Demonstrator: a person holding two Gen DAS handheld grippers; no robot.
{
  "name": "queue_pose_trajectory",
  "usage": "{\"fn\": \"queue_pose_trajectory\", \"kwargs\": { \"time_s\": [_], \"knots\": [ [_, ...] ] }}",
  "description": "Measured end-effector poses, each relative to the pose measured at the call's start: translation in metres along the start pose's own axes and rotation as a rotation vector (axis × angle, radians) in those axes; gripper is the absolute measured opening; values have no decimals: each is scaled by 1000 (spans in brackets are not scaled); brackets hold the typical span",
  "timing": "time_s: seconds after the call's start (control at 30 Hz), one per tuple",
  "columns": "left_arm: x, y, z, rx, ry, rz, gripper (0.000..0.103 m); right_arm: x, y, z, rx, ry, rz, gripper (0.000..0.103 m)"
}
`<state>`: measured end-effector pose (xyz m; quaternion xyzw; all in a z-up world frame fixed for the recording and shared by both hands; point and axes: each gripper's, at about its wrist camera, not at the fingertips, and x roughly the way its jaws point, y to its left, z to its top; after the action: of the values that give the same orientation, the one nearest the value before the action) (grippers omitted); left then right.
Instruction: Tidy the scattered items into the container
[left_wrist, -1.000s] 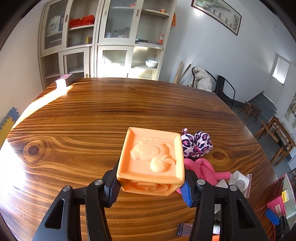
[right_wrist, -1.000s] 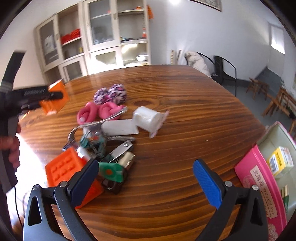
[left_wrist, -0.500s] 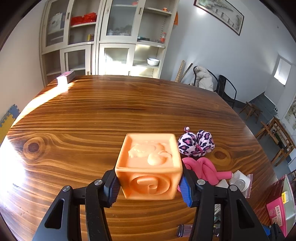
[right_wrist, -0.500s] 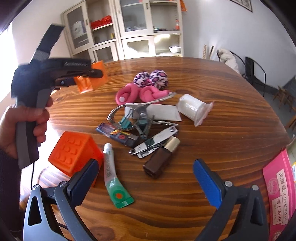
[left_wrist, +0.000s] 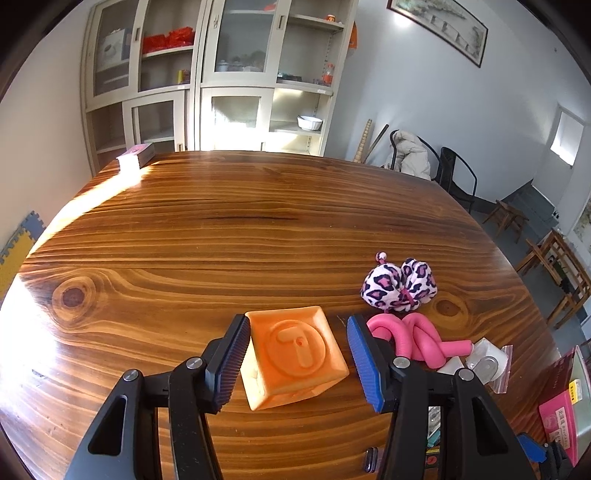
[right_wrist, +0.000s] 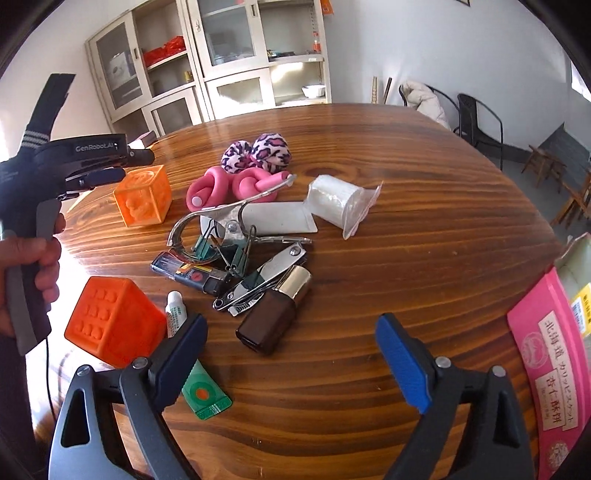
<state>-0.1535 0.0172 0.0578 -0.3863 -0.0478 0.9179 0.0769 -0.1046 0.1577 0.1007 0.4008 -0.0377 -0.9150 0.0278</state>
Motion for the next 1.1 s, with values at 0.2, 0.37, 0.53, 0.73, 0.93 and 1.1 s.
{"fn": "queue_pose_trajectory", "kwargs": {
  "time_s": [0.2, 0.37, 0.53, 0.73, 0.93, 1.1],
  "knots": [
    [10, 6, -3, -22, 30, 5, 70, 1, -5, 2, 24, 6, 10, 95],
    [22, 7, -8, -23, 56, 38, 76, 3, -4, 2, 31, 15, 18, 95],
    [37, 8, -17, -13, 75, 81, 76, 3, -2, 1, 28, 19, 22, 95],
    [43, 12, -22, -15, 72, 61, 55, 4, 3, -1, 12, 18, 18, 95],
    [29, 19, -16, -49, 29, 45, 55, 5, -2, 0, 40, 10, 7, 94],
    [17, 14, -10, -48, -1, 21, 55, 9, -2, 2, 33, 28, -5, 66]
  ]
}}
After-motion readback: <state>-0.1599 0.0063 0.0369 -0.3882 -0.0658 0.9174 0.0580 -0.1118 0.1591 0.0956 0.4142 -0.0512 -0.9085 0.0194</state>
